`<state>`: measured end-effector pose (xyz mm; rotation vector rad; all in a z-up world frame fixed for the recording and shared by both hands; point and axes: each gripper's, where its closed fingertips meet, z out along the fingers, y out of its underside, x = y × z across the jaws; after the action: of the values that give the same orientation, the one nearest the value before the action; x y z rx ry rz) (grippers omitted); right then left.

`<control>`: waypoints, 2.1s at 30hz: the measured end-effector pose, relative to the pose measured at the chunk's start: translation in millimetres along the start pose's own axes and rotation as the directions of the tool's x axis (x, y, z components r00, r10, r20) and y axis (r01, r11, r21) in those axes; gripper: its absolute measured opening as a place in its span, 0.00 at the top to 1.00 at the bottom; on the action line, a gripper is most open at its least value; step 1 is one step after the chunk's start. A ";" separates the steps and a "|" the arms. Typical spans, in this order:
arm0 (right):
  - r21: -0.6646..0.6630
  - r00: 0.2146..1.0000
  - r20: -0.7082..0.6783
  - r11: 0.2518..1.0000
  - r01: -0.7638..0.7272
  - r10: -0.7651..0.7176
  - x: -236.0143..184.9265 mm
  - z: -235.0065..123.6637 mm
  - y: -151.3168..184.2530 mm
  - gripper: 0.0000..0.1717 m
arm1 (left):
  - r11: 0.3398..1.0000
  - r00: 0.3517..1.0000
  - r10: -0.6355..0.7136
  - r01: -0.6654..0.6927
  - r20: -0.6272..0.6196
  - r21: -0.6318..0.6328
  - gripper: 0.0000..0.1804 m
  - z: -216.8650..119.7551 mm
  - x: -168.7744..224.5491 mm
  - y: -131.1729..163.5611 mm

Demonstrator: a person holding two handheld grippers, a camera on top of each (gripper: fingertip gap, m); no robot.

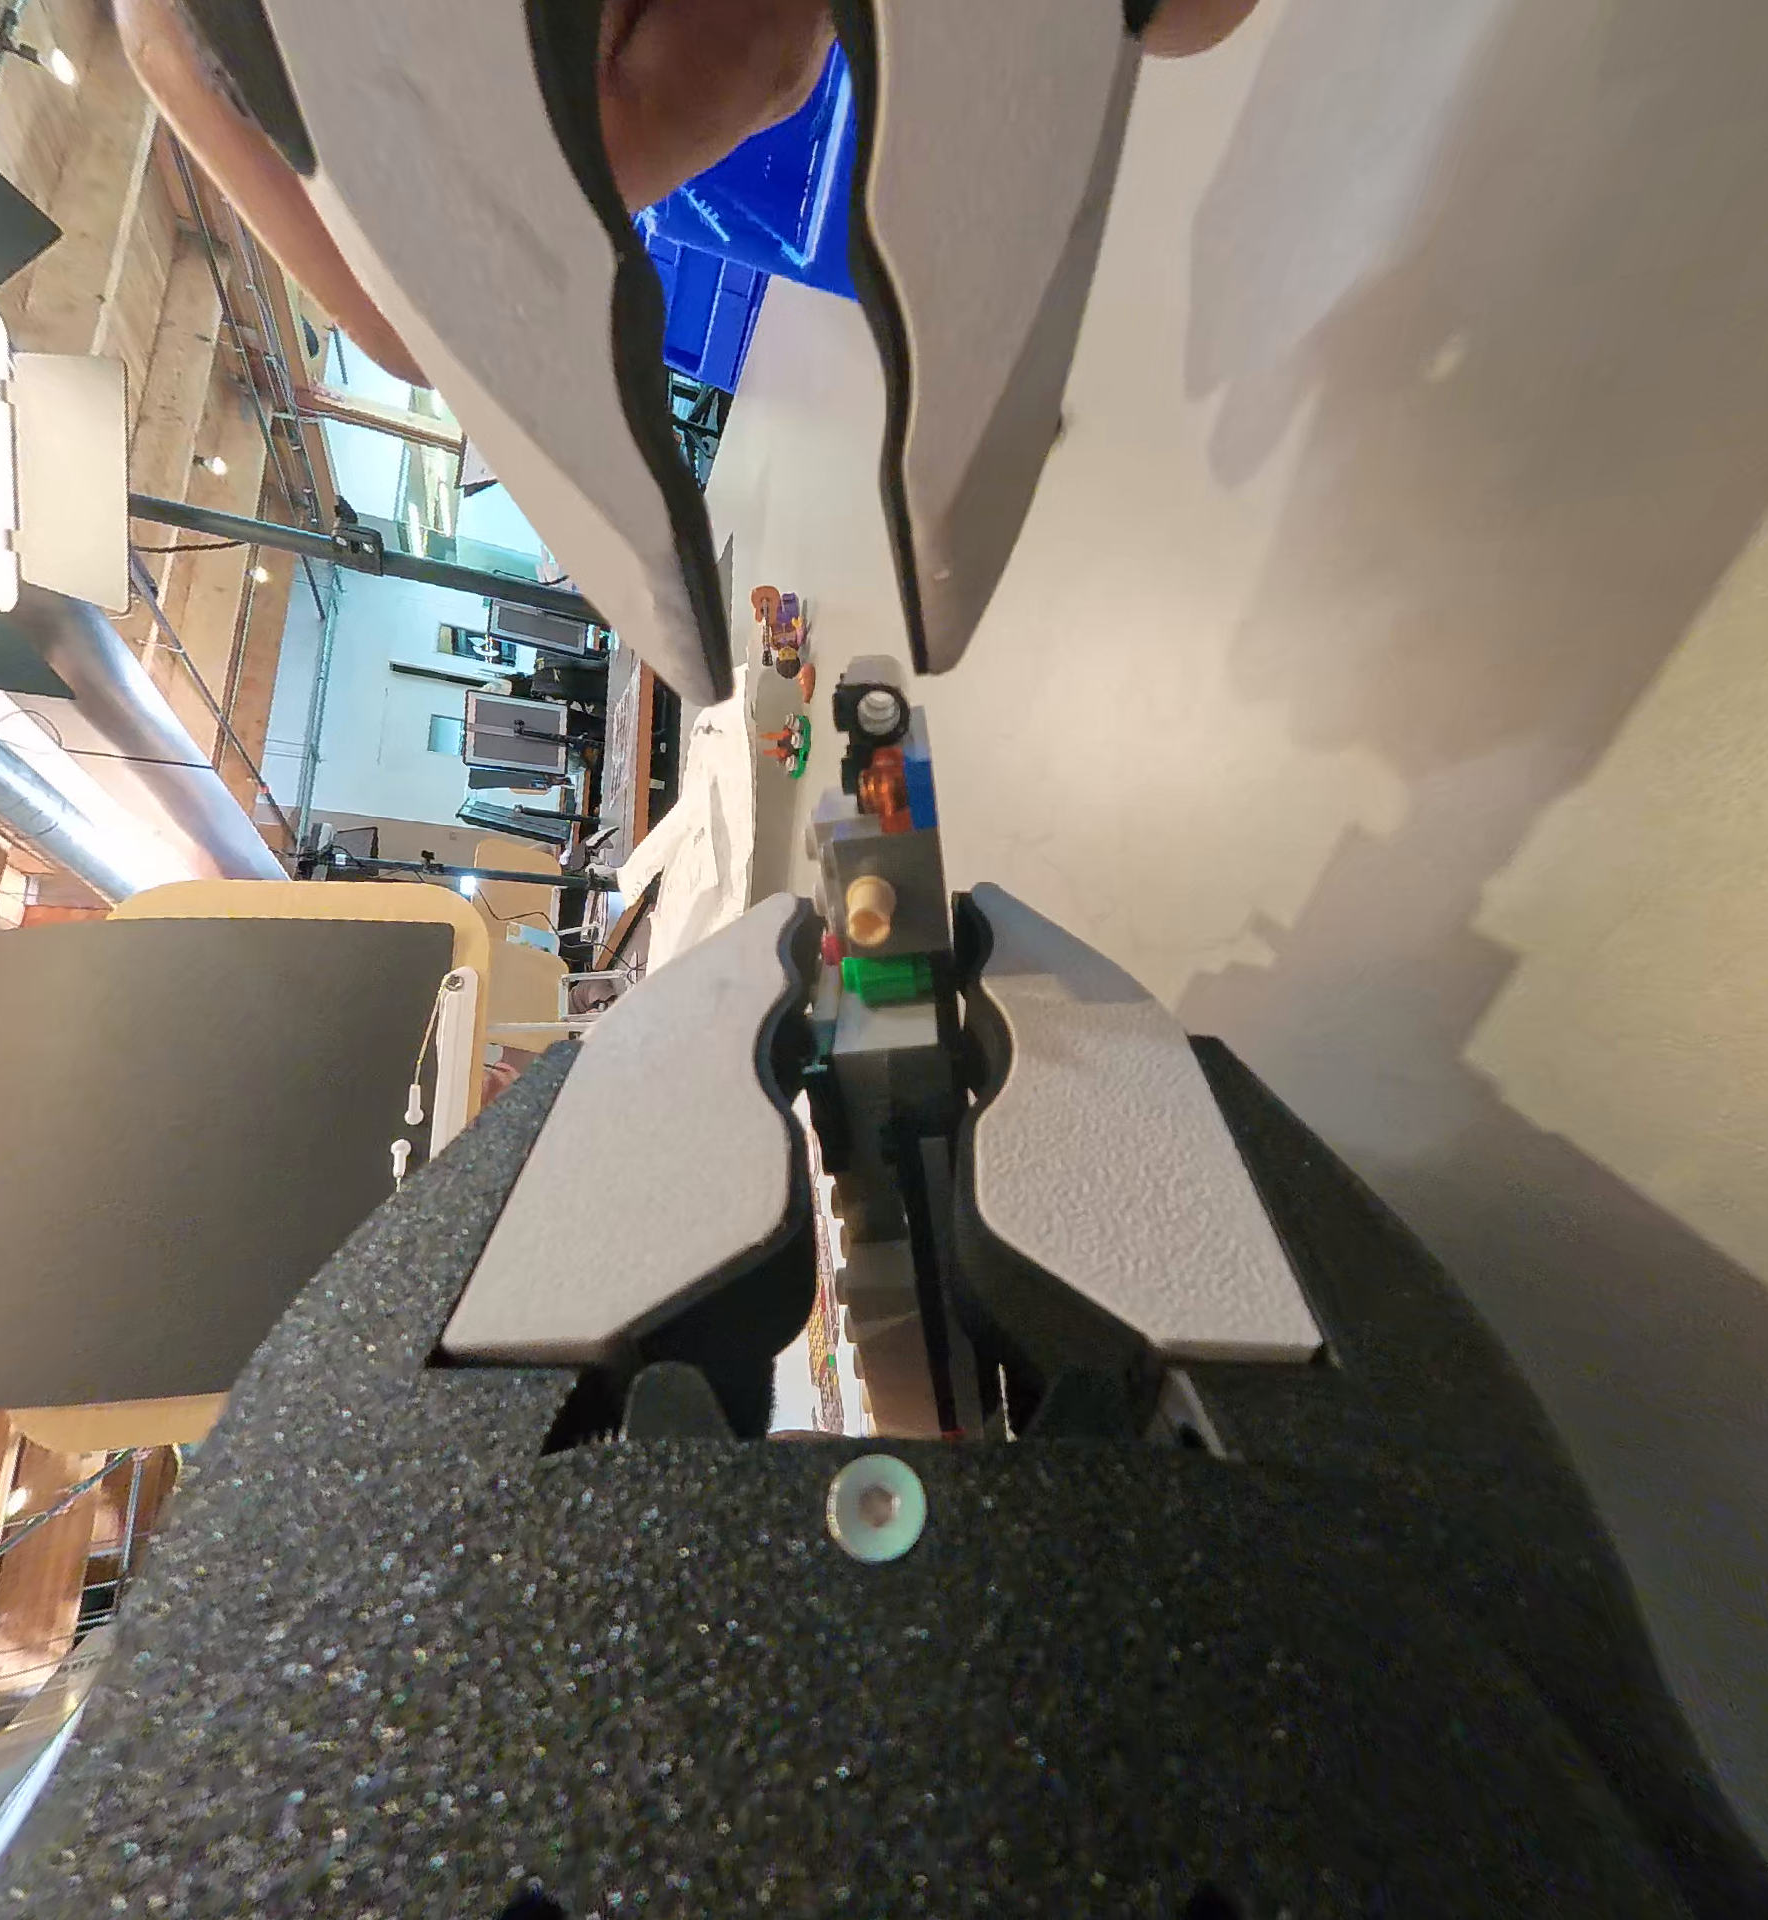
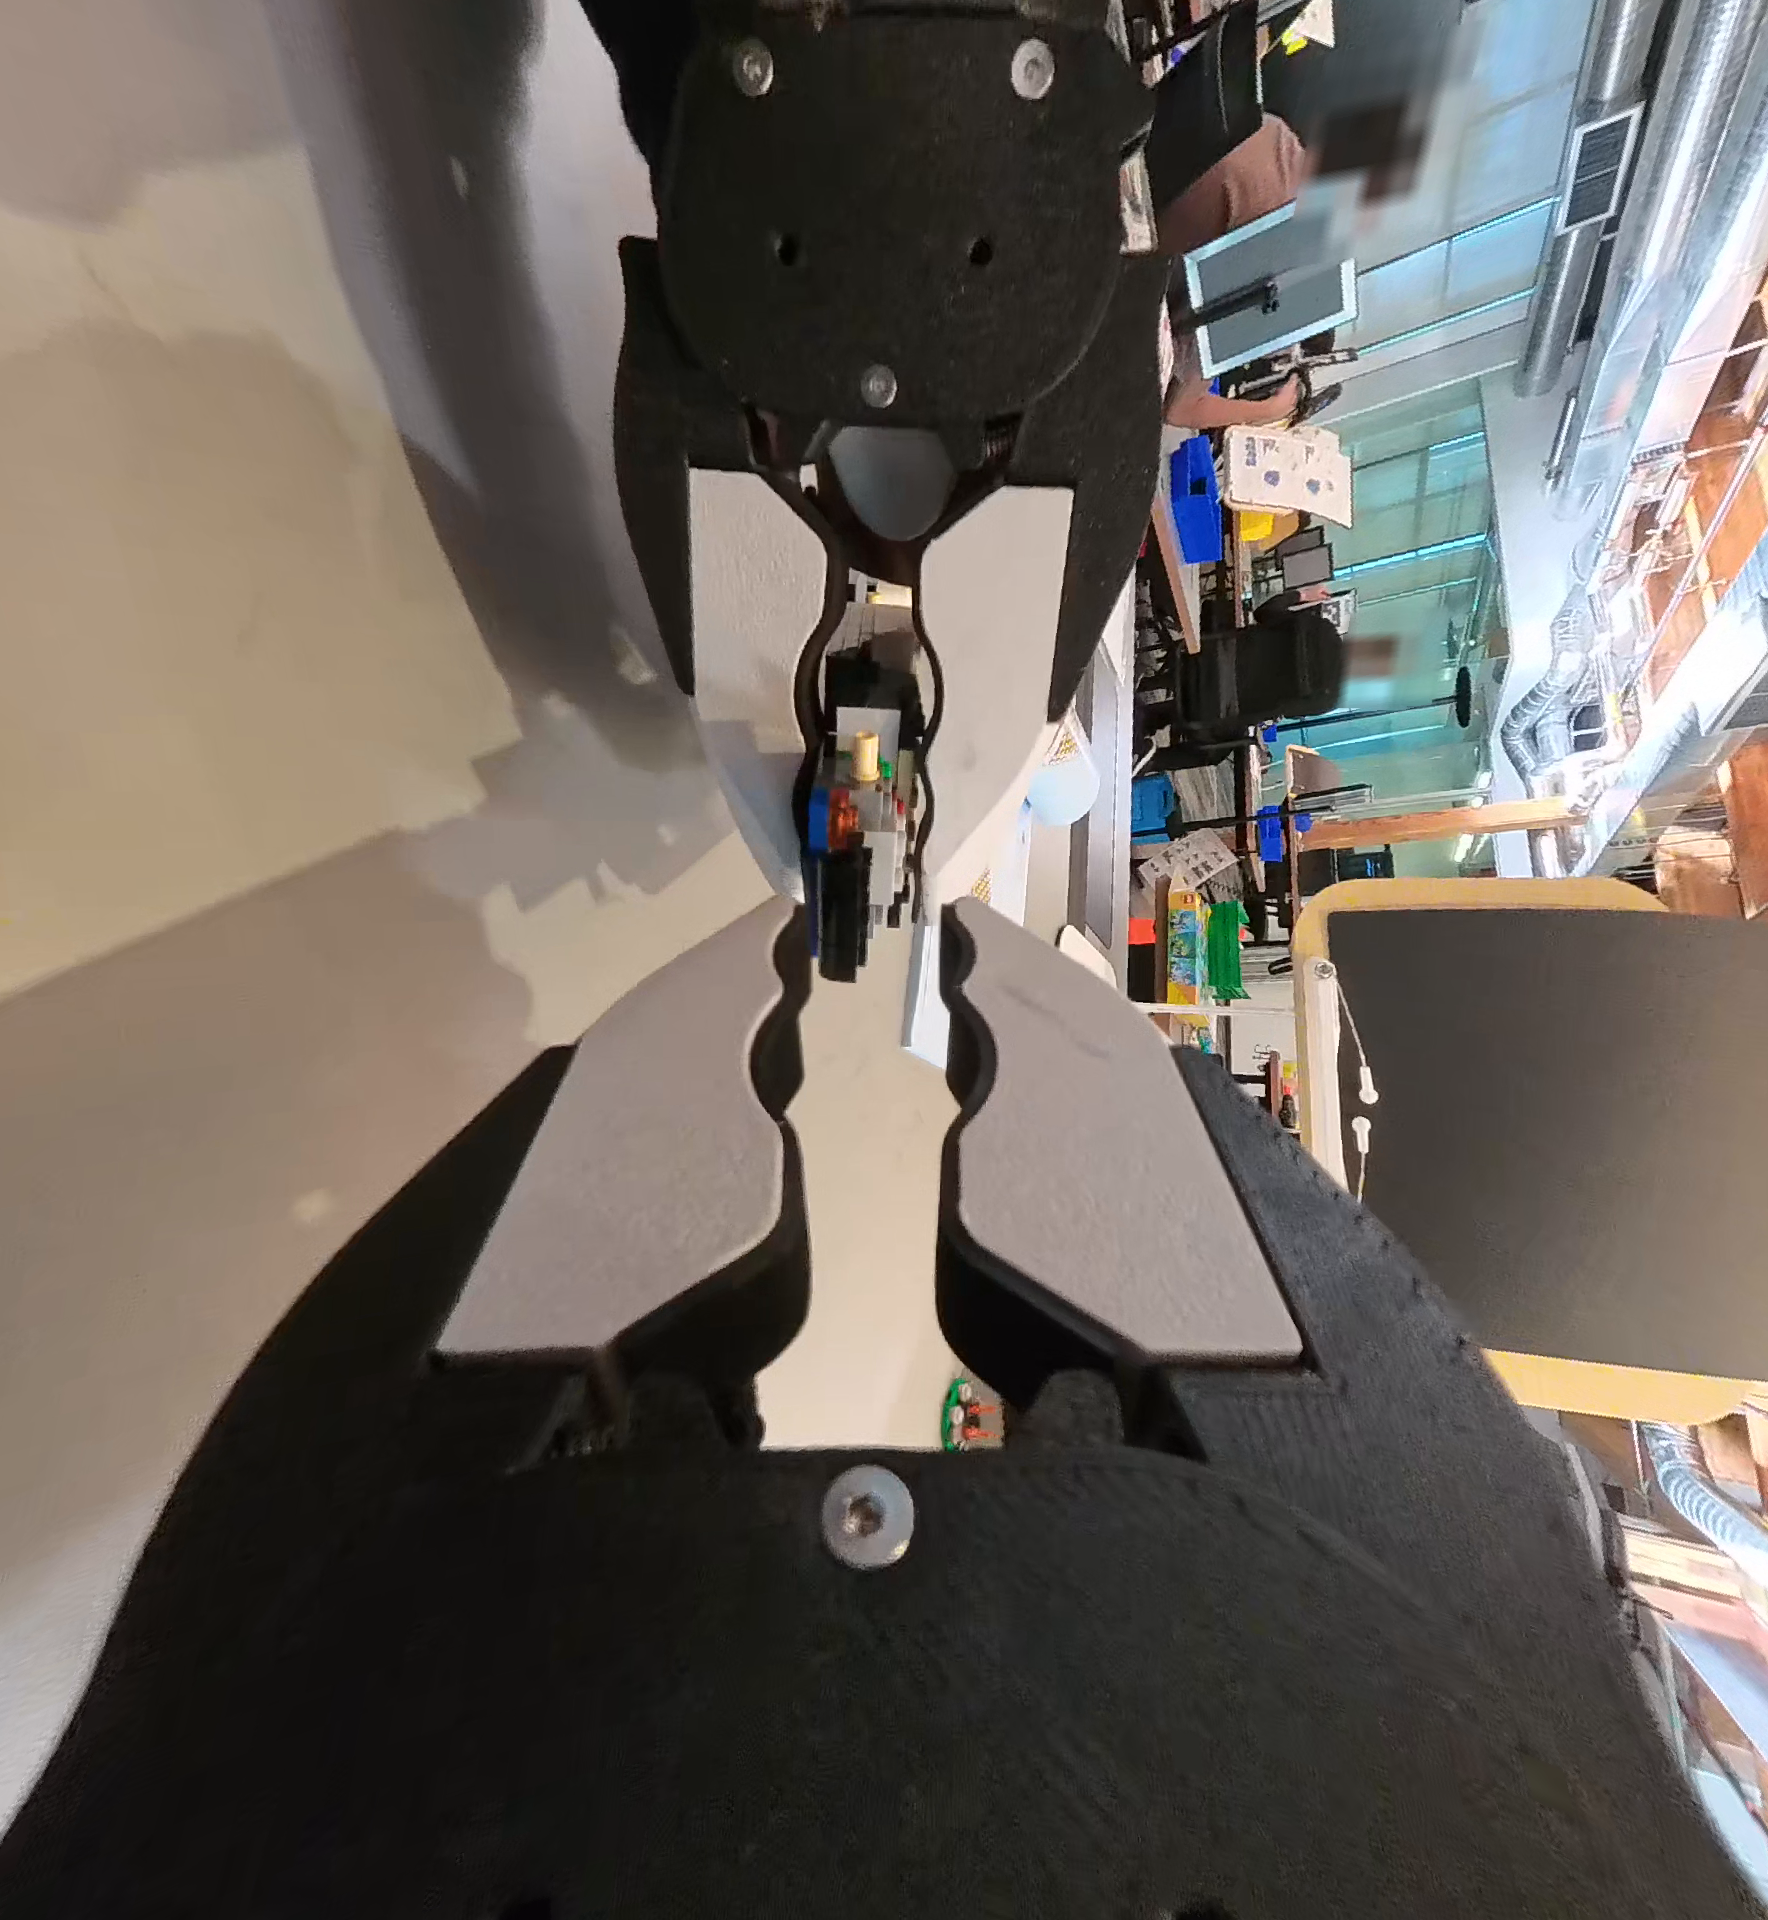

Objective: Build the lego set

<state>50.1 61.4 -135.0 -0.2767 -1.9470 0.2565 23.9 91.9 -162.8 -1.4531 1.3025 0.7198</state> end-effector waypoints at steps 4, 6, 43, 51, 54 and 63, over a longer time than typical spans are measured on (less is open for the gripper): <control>-0.078 0.999 0.016 0.996 -0.045 0.047 -3.1 0.4 19.1 0.84 | 1.000 1.000 0.007 -0.007 0.009 -0.014 0.86 0.5 -0.7 4.8; -0.148 0.995 0.012 0.984 -0.099 0.102 -6.8 -3.8 40.7 0.84 | 0.999 1.000 0.023 -0.023 0.015 -0.029 0.86 0.9 -0.7 8.6; -0.264 0.719 0.027 0.699 -0.665 0.694 -48.9 -13.5 135.3 0.90 | 0.991 0.995 0.098 -0.096 0.020 -0.098 0.86 18.0 15.9 17.8; -0.265 0.721 0.004 0.696 -0.667 0.693 -46.8 -6.7 136.4 0.87 | 0.989 0.993 0.112 -0.109 0.022 -0.103 0.86 21.1 17.3 16.7; -0.276 0.725 0.009 0.699 -0.660 0.689 -48.8 -7.6 136.0 0.89 | 0.988 0.992 0.123 -0.120 0.018 -0.101 0.86 22.0 19.6 14.7; -0.364 0.753 0.075 0.722 -0.589 0.653 -60.0 -9.5 128.3 0.87 | 0.988 0.992 0.129 -0.128 0.007 -0.083 0.86 22.0 22.6 9.6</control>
<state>90.7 165.0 -223.1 -1.1855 -2.0301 0.4200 24.2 105.4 -192.9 -1.4366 1.3810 0.8750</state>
